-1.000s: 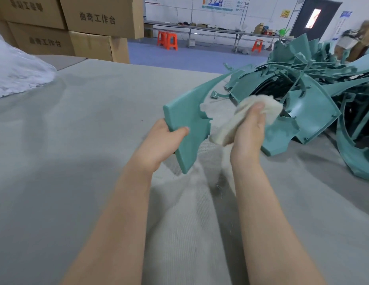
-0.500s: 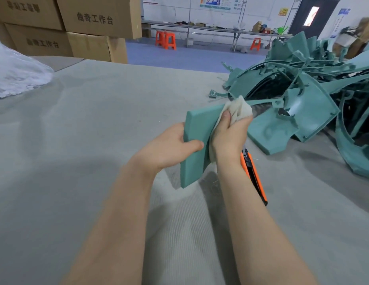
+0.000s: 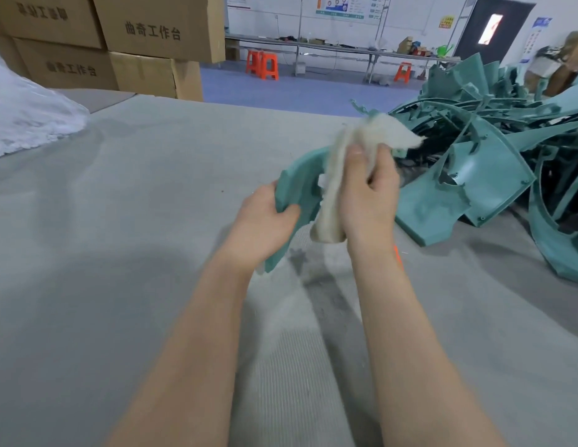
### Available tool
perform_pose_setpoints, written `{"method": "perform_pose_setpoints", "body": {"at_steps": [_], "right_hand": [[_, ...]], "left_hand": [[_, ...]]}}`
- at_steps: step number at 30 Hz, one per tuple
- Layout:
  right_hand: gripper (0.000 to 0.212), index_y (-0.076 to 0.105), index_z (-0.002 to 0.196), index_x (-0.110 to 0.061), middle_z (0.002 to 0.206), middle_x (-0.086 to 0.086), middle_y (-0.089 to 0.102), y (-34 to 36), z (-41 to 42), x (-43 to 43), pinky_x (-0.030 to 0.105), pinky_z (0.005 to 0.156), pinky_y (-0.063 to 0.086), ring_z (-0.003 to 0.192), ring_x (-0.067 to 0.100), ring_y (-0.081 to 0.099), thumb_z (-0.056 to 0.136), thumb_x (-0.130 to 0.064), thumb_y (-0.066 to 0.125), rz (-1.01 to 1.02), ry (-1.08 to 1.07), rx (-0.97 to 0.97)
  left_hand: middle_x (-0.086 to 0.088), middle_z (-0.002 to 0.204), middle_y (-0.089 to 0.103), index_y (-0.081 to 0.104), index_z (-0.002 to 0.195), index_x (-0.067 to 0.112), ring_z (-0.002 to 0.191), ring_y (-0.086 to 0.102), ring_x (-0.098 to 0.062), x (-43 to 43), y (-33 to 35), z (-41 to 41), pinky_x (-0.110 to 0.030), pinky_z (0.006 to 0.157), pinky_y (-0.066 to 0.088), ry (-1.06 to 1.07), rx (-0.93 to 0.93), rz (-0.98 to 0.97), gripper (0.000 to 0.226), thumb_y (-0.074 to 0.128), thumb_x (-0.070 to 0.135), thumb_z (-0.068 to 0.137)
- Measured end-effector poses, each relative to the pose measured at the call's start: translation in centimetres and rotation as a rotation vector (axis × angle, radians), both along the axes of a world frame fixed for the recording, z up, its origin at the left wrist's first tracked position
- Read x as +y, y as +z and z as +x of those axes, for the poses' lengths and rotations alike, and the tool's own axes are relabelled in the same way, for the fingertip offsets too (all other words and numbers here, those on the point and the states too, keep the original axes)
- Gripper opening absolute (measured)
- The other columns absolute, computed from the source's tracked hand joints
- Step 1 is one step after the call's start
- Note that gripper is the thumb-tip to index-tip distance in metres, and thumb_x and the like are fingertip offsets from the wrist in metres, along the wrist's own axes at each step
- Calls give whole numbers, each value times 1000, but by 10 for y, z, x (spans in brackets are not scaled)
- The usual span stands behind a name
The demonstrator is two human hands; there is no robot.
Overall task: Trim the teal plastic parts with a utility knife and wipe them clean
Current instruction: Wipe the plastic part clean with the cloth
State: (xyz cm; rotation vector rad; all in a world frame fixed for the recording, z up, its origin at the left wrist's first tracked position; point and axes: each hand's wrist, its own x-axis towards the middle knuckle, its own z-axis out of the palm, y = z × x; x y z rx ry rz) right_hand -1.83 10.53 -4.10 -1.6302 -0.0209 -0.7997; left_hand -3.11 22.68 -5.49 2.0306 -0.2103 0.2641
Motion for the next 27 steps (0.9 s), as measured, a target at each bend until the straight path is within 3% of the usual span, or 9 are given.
{"method": "perform_pose_setpoints", "body": {"at_steps": [3, 5, 7, 11, 16, 18, 20, 23, 27], "right_hand": [[40, 30, 63, -30, 62, -13, 34, 7, -16, 28, 27, 72, 39, 66, 8, 42, 95, -17, 52, -312, 150, -96], [38, 34, 65, -32, 67, -17, 39, 5, -18, 36, 47, 100, 37, 96, 24, 55, 97, -19, 48, -422, 168, -84], [28, 47, 72, -29, 74, -19, 45, 2, -13, 31, 60, 111, 19, 117, 31, 52, 100, -23, 43, -404, 120, -47], [30, 66, 102, -13, 103, 1, 63, -10, 3, 4, 52, 117, 1, 128, 27, 45, 104, -23, 38, -464, -165, 99], [31, 61, 92, -17, 113, 2, 64, -21, 14, -15, 53, 115, -7, 138, 22, 37, 105, -30, 37, -446, -348, 250], [30, 53, 86, -20, 109, 2, 64, -21, 12, -20, 53, 116, -7, 134, 23, 41, 105, -32, 34, -461, -362, 295], [33, 62, 93, -17, 99, 3, 62, -15, 7, -12, 51, 118, -3, 119, 26, 51, 106, -29, 33, -473, -327, 261], [32, 67, 91, -16, 88, 7, 66, -9, -5, 23, 51, 118, 9, 96, 31, 57, 104, -21, 39, -440, -150, 60], [40, 32, 63, -33, 57, -13, 37, -4, -13, 42, 49, 117, 16, 61, 16, 34, 100, -22, 42, -401, -32, -86]], "left_hand": [[11, 59, 56, 53, 62, 23, 58, 50, -10, -1, 4, -2, -20, 53, 41, 60, -39, -24, 28, 54, 13, 88], [3, 62, 60, 57, 65, 20, 60, 52, -11, 0, 7, -5, -26, 57, 44, 30, -54, -74, 23, 55, 14, 88], [0, 61, 56, 55, 65, 15, 60, 47, -14, 2, 12, -10, -30, 57, 41, -13, -83, -86, 19, 55, 22, 83], [-1, 64, 56, 62, 73, 8, 62, 49, -15, 3, 16, -13, -28, 59, 40, -39, -90, -66, 22, 62, 20, 91], [-14, 81, 71, 70, 86, 5, 69, 63, -23, 6, 18, -13, -31, 64, 50, -49, -59, -58, 18, 63, 21, 91], [-13, 86, 72, 71, 91, 5, 76, 66, -26, 5, 18, -14, -33, 69, 51, -58, -64, -43, 18, 62, 20, 92], [-13, 82, 71, 70, 88, 4, 70, 61, -21, 3, 19, -14, -28, 66, 48, -68, -84, -8, 16, 62, 18, 92], [-8, 62, 56, 58, 67, 7, 60, 43, -11, 6, 21, -14, -29, 57, 38, -65, -94, -16, 24, 58, 5, 91], [-5, 61, 52, 52, 64, 8, 59, 43, -13, 13, 22, -14, -29, 54, 36, -45, -114, -33, 25, 53, -1, 87]]}}
